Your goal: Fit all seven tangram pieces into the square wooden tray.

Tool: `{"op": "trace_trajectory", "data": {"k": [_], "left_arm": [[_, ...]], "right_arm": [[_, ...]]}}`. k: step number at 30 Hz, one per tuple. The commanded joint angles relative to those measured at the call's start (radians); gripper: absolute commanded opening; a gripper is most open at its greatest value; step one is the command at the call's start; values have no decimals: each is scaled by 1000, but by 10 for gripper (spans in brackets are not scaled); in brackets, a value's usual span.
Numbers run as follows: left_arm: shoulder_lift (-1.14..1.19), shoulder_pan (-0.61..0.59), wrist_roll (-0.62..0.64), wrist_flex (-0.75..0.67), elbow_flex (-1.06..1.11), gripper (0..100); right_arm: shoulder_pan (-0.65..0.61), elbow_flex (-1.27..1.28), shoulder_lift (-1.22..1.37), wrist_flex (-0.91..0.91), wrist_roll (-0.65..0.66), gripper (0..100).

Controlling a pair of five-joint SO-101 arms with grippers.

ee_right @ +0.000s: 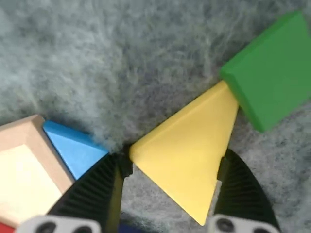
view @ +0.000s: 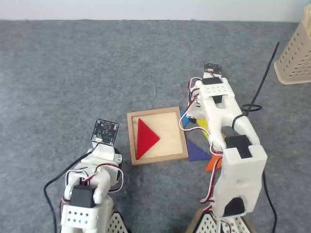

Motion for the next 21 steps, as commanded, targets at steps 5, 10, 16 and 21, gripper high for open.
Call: {"op": "trace_trajectory", "data": {"k": [5,10,16,21], "left_arm": [[-20,0,6,6,-19,12],[-20,0,6,6,-19,12],[-20,0,6,6,-19,12],[-20,0,6,6,-19,12]], "right_arm": [[42,-20,-125,79,-9,154],[16,-20,-147,94,49,152],[-39,-8,-239,139,143,151],[-110,60,-346,134,245,151]]}}
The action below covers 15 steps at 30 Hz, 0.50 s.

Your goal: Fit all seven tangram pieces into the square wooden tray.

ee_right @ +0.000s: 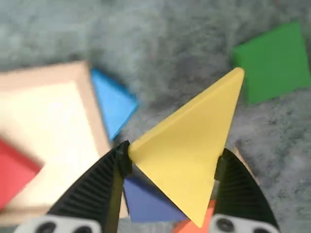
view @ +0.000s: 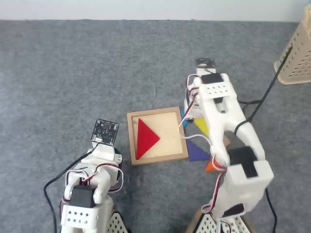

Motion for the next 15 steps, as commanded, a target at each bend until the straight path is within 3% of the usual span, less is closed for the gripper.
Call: {"op": "trace_trajectory", "data": {"k": [1,15], "left_arm": [[-20,0,6,6,-19,12],[-20,0,6,6,-19,12]], "right_arm": [[-62,9,-136,10,97,151],[-289,-169,27,-12,713,151]]}}
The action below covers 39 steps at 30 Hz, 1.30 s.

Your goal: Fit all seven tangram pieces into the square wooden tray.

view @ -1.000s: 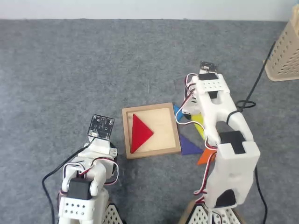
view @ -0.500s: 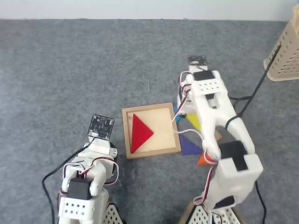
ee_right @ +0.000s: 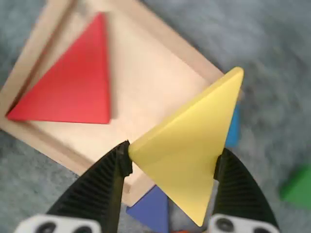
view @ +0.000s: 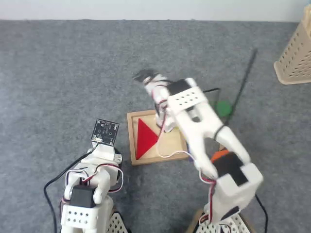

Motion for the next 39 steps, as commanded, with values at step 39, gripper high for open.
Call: {"op": "trace_trajectory", "data": {"k": [39], "left_arm": [[-20,0,6,6,-19,12]], "right_arm": [[-94,-180,171,-2,542,397]]}}
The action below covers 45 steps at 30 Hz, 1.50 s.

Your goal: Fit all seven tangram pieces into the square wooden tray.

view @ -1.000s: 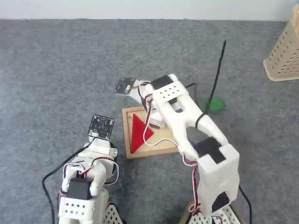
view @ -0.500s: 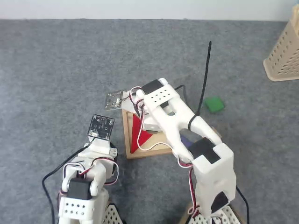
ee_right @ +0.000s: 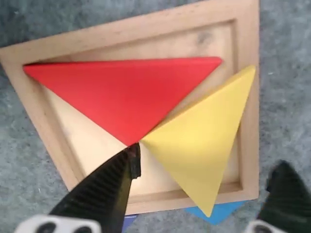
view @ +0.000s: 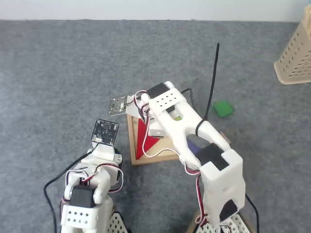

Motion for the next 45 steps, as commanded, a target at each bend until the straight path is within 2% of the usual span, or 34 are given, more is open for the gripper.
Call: {"op": "trace_trajectory", "data": {"k": [1,7,13,19,23,26,31,36,45], "left_arm": [[-20,0,6,6,-19,12],[-20,0,6,6,-19,12],[-20,0,6,6,-19,12],[-20,0,6,6,-19,12],[-20,0,6,6,-19,12],[-20,0,6,6,-19,12],[-20,0,6,6,-19,12],[-20,0,6,6,-19,12],[-20,0,6,6,-19,12]], "right_arm": [[-1,-60,-18,-1,18,386],[13,-117,-19,76,9,237],[48,-235,-19,130,-118,9],[53,-245,-58,96,-270,7],[70,-186,-176,38,-388,6],[84,-25,-308,-70,-451,6],[87,388,-522,-325,-520,6],[110,628,-610,-469,-540,6],[127,626,-510,-483,-532,6]]}}
